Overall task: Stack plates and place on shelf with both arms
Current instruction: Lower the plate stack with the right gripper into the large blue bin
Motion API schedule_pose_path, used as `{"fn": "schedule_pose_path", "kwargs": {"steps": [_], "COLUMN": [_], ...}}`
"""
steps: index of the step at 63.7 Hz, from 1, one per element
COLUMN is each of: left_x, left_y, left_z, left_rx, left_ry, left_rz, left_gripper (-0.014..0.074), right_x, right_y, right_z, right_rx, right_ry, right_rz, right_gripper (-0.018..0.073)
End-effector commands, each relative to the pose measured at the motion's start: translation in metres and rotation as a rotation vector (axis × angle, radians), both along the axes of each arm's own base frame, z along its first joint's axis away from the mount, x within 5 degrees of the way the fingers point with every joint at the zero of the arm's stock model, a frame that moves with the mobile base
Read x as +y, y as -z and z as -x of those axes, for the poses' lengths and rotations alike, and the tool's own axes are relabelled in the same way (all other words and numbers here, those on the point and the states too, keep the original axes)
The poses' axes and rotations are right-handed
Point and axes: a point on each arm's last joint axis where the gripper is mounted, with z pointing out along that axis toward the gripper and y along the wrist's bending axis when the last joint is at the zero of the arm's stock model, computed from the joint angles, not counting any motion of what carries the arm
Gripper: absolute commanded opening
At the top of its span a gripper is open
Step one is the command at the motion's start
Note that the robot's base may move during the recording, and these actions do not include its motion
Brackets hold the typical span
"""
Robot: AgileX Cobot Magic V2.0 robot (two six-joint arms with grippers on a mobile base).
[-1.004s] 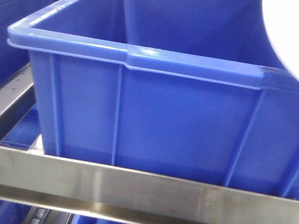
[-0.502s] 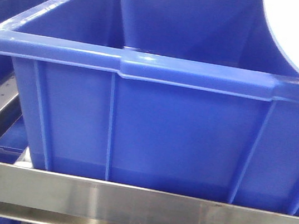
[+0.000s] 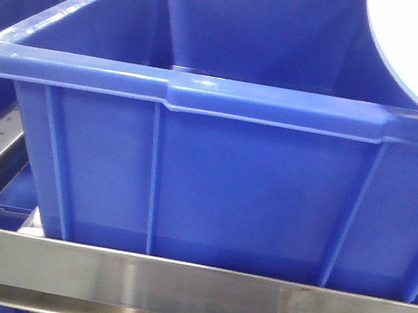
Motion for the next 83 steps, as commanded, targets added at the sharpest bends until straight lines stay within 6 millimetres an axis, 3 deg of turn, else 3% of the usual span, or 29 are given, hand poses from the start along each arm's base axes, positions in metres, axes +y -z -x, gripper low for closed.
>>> {"fn": "schedule_pose_path", "kwargs": {"steps": [1, 30, 48, 69, 83], "left_x": [0.001, 0.001, 0.001, 0.001, 0.001], "left_y": [-0.017, -0.017, -0.017, -0.017, -0.017], "left_z": [0.001, 0.001, 0.001, 0.001, 0.001], "left_rx": [-0.096, -0.096, -0.096, -0.096, -0.096], "left_ry": [-0.004, -0.004, -0.004, -0.004, -0.004], "left_rz": [0.031, 0.031, 0.031, 0.031, 0.031], "left_gripper": [0.008, 0.008, 0.008, 0.008, 0.008], "right_x": [-0.003, -0.003, -0.002, 0.011, 0.04], "right_y": [-0.02, -0.025, -0.064, -0.092, -0.083], "right_z": [0.001, 0.001, -0.005, -0.05, -0.094], "right_rx": [-0.128, -0.136, -0.194, -0.134, -0.127], "right_ry": [0.032, 0.03, 0.028, -0.045, -0.143], "right_rz": [-0.001, -0.002, -0.007, -0.007, -0.011], "right_gripper": [0.0049, 0.0049, 0.0049, 0.0049, 0.0049]}}
